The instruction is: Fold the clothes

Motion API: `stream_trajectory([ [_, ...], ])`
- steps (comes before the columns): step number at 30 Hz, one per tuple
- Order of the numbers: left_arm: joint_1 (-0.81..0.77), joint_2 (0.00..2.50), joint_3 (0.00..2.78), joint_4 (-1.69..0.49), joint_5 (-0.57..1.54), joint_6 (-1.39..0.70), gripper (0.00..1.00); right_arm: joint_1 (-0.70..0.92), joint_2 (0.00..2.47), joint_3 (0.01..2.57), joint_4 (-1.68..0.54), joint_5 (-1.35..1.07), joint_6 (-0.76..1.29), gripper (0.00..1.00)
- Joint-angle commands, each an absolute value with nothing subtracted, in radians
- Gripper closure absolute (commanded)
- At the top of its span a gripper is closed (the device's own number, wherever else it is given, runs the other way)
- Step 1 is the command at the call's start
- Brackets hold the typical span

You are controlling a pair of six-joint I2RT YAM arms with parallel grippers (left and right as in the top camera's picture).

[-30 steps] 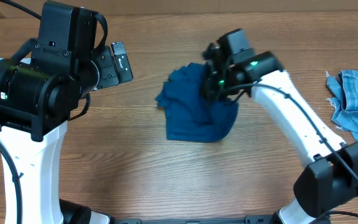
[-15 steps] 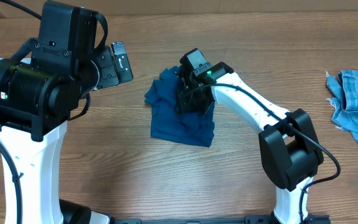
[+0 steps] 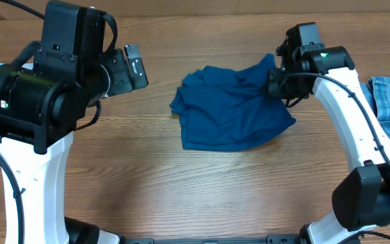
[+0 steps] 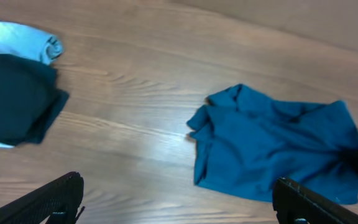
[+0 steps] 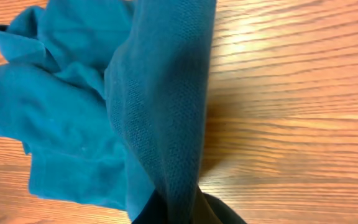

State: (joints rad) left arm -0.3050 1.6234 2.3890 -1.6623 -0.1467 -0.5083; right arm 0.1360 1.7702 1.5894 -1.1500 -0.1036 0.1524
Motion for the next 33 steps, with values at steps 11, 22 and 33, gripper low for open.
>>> stream_trajectory([
  [11,-0.383,2.099,2.054,-1.228,0.474,-0.457,0.96,0.118,1.728,1.604,-1.154,-0.14,0.122,0.96],
  [22,-0.576,2.419,2.024,-0.924,0.546,-0.589,0.96,0.118,1.711,1.606,-1.159,-0.17,0.122,0.96],
  [33,-0.587,2.401,2.051,-0.847,0.621,-0.604,0.96,0.117,1.596,1.606,-1.158,-0.173,0.103,0.96],
])
